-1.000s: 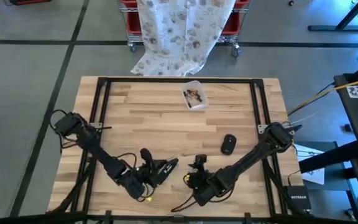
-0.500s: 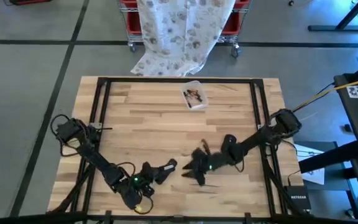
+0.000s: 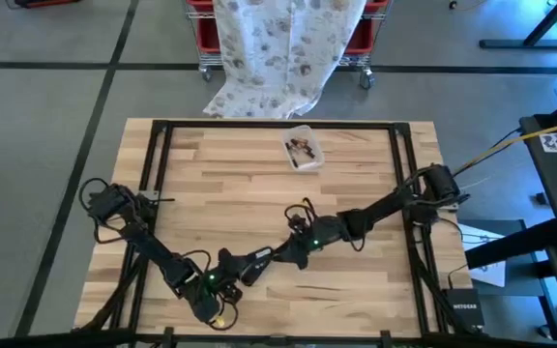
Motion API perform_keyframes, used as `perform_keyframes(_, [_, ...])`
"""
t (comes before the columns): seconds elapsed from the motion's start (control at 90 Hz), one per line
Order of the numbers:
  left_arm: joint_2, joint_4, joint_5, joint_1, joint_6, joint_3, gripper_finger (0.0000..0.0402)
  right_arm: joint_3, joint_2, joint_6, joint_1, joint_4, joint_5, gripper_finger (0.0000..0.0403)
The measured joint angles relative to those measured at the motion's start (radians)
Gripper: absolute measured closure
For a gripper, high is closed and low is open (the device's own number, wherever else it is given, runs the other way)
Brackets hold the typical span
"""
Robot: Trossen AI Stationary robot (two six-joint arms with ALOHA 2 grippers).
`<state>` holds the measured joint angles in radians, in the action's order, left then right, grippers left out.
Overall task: Insert battery
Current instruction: Close the remote control cover
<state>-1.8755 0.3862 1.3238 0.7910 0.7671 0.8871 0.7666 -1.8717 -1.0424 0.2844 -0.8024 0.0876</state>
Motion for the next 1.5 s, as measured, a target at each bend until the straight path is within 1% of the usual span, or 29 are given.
perform_keyframes(0.089, [0.001, 0.027, 0.012, 0.0, 0.0, 0.0, 0.0401, -0.001, -0.017, -0.006, -0.005, -0.018, 0.003, 0.0194])
perform_keyframes(0.389, [0.001, 0.024, 0.007, 0.003, -0.02, 0.0, 0.0401, 0.0, -0.031, -0.002, -0.019, -0.103, -0.023, 0.0194])
perform_keyframes(0.478, [0.001, 0.021, 0.005, 0.002, -0.021, 0.0, 0.0401, 0.0, -0.031, -0.009, -0.029, -0.109, -0.019, 0.0202])
perform_keyframes(0.556, [0.001, 0.023, 0.009, 0.002, -0.021, 0.0, 0.0401, 0.0, -0.031, -0.011, -0.032, -0.107, -0.01, 0.0222])
perform_keyframes(0.867, [0.001, 0.022, 0.012, -0.014, -0.034, 0.0, 0.0401, -0.002, -0.031, -0.006, -0.032, -0.103, -0.018, 0.033])
perform_keyframes(1.078, [0.001, 0.023, 0.006, -0.021, -0.055, 0.0, 0.0401, -0.001, -0.031, 0.032, -0.032, -0.112, -0.017, 0.0392])
perform_keyframes(1.133, [0.001, 0.02, 0.008, -0.024, -0.067, -0.001, 0.0401, -0.001, -0.029, 0.047, -0.032, -0.121, -0.016, 0.04])
perform_keyframes(1.244, [0.001, 0.021, 0.019, -0.023, -0.067, -0.001, 0.0401, 0.0, -0.029, 0.051, -0.031, -0.12, -0.012, 0.0394])
perform_keyframes(1.344, [0.001, 0.018, 0.083, -0.012, -0.014, -0.001, 0.0401, 0.0, -0.029, 0.06, -0.03, -0.122, 0.015, 0.0381])
perform_keyframes(1.422, [0.0, 0.019, 0.151, 0.005, 0.046, -0.001, 0.0401, -0.006, -0.027, 0.06, -0.03, -0.119, 0.049, 0.036])
perform_keyframes(1.5, [0.0, 0.024, 0.193, 0.022, 0.089, -0.001, 0.0401, -0.008, -0.03, 0.067, -0.028, -0.098, 0.067, 0.0327])
